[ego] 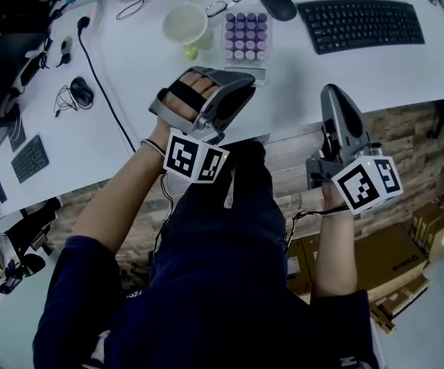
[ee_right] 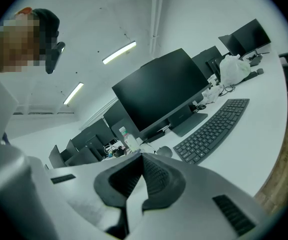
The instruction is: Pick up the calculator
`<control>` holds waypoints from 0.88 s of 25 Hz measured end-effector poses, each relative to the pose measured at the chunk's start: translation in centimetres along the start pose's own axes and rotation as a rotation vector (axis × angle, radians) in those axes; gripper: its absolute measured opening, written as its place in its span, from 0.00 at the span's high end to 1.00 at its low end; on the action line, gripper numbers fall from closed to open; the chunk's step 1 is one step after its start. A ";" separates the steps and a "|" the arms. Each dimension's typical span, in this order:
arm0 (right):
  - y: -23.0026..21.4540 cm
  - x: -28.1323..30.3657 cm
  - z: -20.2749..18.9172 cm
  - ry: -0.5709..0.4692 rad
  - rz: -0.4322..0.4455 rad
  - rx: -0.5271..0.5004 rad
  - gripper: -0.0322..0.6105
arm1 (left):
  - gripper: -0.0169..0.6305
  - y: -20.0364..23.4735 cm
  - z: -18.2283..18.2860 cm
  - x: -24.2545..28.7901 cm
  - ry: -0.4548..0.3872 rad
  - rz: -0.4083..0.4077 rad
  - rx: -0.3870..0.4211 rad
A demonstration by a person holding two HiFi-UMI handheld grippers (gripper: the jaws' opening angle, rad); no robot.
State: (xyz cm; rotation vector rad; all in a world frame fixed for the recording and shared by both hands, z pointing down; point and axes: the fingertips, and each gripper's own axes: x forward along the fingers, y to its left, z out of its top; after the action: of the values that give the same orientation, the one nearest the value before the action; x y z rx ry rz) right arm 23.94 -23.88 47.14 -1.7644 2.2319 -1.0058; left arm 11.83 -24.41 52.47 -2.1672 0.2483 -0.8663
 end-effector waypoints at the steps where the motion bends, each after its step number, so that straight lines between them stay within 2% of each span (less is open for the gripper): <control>1: 0.4 -0.1 0.5 -0.007 0.002 -0.006 0.94 | 0.83 0.6 0.2 -0.3 -0.005 0.009 0.003; 22: 8.8 -5.1 10.4 -0.182 0.050 -0.144 0.94 | 0.83 11.7 7.4 -8.6 -0.094 0.236 0.090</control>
State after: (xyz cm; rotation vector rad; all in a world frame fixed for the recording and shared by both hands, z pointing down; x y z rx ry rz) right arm 23.26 -22.80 32.66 -1.7655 2.2708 -0.6611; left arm 11.39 -24.30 36.21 -2.0392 0.4010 -0.6294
